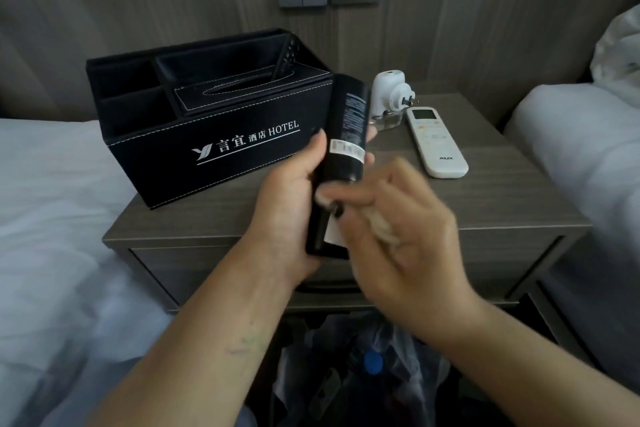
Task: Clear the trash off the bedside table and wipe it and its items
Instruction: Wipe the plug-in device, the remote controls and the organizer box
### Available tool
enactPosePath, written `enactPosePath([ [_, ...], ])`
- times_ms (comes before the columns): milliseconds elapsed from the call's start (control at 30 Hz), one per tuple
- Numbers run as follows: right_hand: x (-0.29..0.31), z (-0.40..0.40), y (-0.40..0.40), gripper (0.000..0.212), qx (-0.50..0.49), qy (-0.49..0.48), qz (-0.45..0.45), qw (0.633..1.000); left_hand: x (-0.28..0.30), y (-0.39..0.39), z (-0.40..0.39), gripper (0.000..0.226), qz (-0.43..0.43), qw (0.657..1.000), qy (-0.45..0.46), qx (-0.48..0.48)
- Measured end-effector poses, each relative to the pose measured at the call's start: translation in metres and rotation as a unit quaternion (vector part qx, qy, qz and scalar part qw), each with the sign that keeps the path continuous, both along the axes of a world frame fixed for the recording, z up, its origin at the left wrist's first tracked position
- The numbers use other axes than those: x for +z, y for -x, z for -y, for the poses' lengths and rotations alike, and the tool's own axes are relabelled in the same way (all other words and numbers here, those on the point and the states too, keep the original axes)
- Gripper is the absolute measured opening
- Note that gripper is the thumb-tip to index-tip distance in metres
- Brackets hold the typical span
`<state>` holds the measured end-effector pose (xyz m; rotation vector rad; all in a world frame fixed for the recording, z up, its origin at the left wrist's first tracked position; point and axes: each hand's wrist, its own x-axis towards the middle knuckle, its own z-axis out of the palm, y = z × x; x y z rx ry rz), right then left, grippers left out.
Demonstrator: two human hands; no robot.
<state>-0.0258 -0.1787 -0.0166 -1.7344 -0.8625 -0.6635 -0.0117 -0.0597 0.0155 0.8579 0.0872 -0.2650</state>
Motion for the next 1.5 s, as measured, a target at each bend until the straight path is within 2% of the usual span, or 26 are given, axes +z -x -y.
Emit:
enactPosePath([
  [67, -0.001, -0.001, 0.006, 0.018, 0.045, 0.036, 0.005, 0.998, 0.002, -0.005, -0.003, 0.051, 0.008, 1.000, 0.008, 0.027],
  [133, 0.007, 0.005, 0.004, 0.018, 0.045, 0.035, 0.007, 0.998, 0.001, -0.007, -0.002, 0.051, 0.022, 0.999, 0.026, 0.027],
  [267, 0.024, 0.019, -0.015, 0.018, -0.085, -0.033, 0.007, 0.996, -0.001, -0.003, 0.011, 0.053, 0.053, 0.998, 0.033, -0.025],
  [333, 0.021, 0.017, -0.016, 0.021, -0.103, -0.051, -0.018, 0.993, 0.000, -0.001, 0.018, 0.051, 0.070, 0.997, 0.034, -0.024],
  [433, 0.009, 0.004, -0.007, 0.022, -0.076, -0.051, -0.036, 0.995, 0.005, -0.009, 0.020, 0.048, 0.062, 0.996, 0.040, 0.058],
  [533, 0.005, 0.001, -0.002, 0.020, -0.044, -0.038, -0.027, 0.998, 0.012, -0.017, 0.016, 0.048, 0.047, 0.984, 0.083, 0.154],
  [567, 0.006, 0.003, -0.004, 0.019, -0.052, -0.061, -0.052, 0.995, 0.014, -0.018, 0.018, 0.046, 0.050, 0.978, 0.099, 0.174],
  [633, 0.007, 0.006, -0.010, 0.016, -0.083, -0.165, -0.195, 0.963, 0.015, -0.015, 0.025, 0.040, 0.080, 0.971, 0.105, 0.198],
  [667, 0.006, 0.006, -0.013, 0.014, -0.084, -0.216, -0.290, 0.929, 0.015, -0.013, 0.031, 0.036, 0.109, 0.969, 0.082, 0.205],
  [733, 0.001, 0.006, -0.016, 0.012, -0.044, -0.275, -0.439, 0.854, 0.013, -0.009, 0.043, 0.032, 0.194, 0.955, -0.027, 0.223],
  [800, -0.002, 0.006, -0.015, 0.013, -0.004, -0.306, -0.508, 0.805, 0.007, -0.007, 0.053, 0.038, 0.281, 0.915, -0.150, 0.247],
  [900, 0.005, 0.013, -0.014, 0.019, 0.038, -0.327, -0.541, 0.774, 0.006, -0.009, 0.053, 0.042, 0.346, 0.856, -0.255, 0.289],
  [967, 0.011, 0.023, -0.017, 0.018, 0.045, -0.320, -0.531, 0.783, 0.006, -0.013, 0.047, 0.042, 0.353, 0.818, -0.324, 0.318],
  [1033, 0.022, 0.039, -0.023, 0.018, 0.014, -0.307, -0.498, 0.811, 0.000, -0.017, 0.041, 0.039, 0.349, 0.774, -0.409, 0.335],
  [1100, 0.032, 0.059, -0.032, 0.022, -0.033, -0.281, -0.457, 0.843, -0.006, -0.023, 0.042, 0.034, 0.318, 0.752, -0.475, 0.329],
  [1167, 0.038, 0.081, -0.045, 0.019, -0.089, -0.246, -0.432, 0.863, -0.011, -0.034, 0.047, 0.036, 0.264, 0.746, -0.529, 0.308],
  [1267, 0.039, 0.109, -0.065, 0.017, -0.156, -0.187, -0.426, 0.871, -0.013, -0.053, 0.054, 0.068, 0.149, 0.756, -0.586, 0.251],
  [1333, 0.036, 0.121, -0.074, 0.015, -0.185, -0.148, -0.416, 0.878, -0.009, -0.065, 0.056, 0.081, 0.093, 0.746, -0.622, 0.220],
  [1500, 0.028, 0.131, -0.087, 0.015, -0.207, -0.085, -0.403, 0.888, -0.002, -0.089, 0.062, 0.089, 0.008, 0.648, -0.738, 0.189],
])
